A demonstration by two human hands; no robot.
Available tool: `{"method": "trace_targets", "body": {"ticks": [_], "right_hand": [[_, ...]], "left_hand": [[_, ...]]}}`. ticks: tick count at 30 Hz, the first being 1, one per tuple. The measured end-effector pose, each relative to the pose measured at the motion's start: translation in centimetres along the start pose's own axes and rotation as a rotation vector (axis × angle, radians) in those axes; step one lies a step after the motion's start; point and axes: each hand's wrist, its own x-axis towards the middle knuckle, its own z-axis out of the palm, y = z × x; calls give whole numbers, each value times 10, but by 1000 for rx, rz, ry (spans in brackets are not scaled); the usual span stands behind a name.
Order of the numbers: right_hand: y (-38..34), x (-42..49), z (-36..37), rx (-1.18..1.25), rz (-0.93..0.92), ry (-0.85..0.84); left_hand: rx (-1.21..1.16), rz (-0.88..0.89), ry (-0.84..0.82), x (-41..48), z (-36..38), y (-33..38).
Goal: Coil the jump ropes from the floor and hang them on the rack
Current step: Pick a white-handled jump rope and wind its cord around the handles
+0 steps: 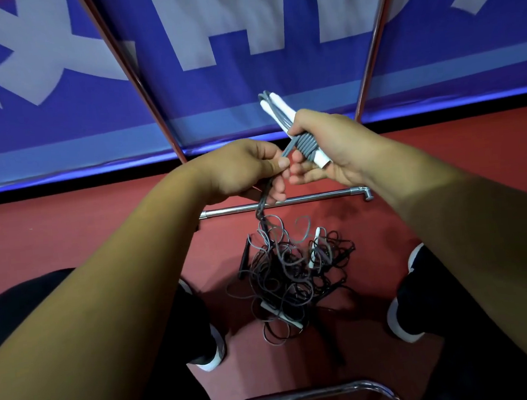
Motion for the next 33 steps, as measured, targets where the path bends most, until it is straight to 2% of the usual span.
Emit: {"method": "trace_targets", "body": {"ticks": [3, 16, 24, 30, 33], "right_hand": [[-1, -1, -2, -75, -16, 34], [3, -1, -3, -26, -7, -21], [1, 2, -3, 6, -78, 1], [-1, -1, -4, -6, -40, -91], [-4, -2, -6, 14, -36, -99]], "left_hand": [[-2, 3, 3, 1, 0, 0], [0, -33, -15, 1, 3, -2], [-10, -4, -82, 3, -7, -10], [-88, -13, 87, 4, -10, -12], [-85, -9, 106, 5, -11, -10]]}}
